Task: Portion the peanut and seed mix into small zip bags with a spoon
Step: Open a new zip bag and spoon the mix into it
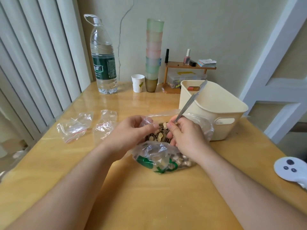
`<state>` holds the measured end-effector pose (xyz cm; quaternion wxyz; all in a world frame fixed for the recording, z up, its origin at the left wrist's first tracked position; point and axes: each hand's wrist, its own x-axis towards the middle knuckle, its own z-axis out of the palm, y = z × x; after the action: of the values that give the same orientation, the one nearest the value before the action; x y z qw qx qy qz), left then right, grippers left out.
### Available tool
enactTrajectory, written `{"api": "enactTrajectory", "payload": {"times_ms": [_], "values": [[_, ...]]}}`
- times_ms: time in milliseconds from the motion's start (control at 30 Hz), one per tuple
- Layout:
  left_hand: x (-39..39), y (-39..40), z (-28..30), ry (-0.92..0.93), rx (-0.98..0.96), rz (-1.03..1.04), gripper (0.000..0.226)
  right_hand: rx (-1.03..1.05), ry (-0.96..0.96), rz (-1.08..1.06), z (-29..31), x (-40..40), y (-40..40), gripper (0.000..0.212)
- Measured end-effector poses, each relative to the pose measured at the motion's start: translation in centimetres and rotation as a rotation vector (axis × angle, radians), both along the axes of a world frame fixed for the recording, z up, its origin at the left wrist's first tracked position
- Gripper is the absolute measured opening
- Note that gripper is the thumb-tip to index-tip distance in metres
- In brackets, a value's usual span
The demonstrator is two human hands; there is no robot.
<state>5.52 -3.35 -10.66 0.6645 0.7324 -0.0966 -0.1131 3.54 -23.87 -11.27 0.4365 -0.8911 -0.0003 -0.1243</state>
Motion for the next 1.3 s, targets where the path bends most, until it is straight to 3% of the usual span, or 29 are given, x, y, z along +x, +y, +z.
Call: {"api": "enactTrajectory", "payload": {"times_ms": [167, 267, 400, 600, 767, 900, 1300], "values": [[0.2, -0.3, 0.0, 0.124, -0.195, 0.011, 0.044, 0.008, 0.009, 0.009, -0.4, 0.7, -0.3, 0.015], [-0.1, -0.4, 0.7, 0.154, -0.209, -0.023, 0.045, -0.011, 0.023, 0.014, -0.7, -0.1, -0.9, 0.018], [-0.3, 0.0, 1.3, 0.000, -0.126, -0.041, 0.058, 0.039, 0.012, 0.030, -0.3, -1.0, -1.5, 0.019], [-0.9, -0.3, 1.7, -0.260, -0.029, 0.031, 0.051, 0.172, -0.103, 0.014, 1.5, -1.5, -3.0, 0.017], [-1.0, -0.8, 0.4, -0.660, 0.481, 0.170, 0.065, 0.191, -0.221, 0.005, 2.7, -1.9, -3.8, 0.018], [-1.4, -1.5, 0.3, -0.673, 0.587, 0.189, 0.069, 0.100, -0.273, -0.016, 2.9, -2.1, -4.6, 0.015], [-1.8, -3.6, -1.2, -0.595, 0.624, 0.249, 0.069, 0.002, -0.449, -0.031, 3.5, -2.7, -4.7, 0.019]]}}
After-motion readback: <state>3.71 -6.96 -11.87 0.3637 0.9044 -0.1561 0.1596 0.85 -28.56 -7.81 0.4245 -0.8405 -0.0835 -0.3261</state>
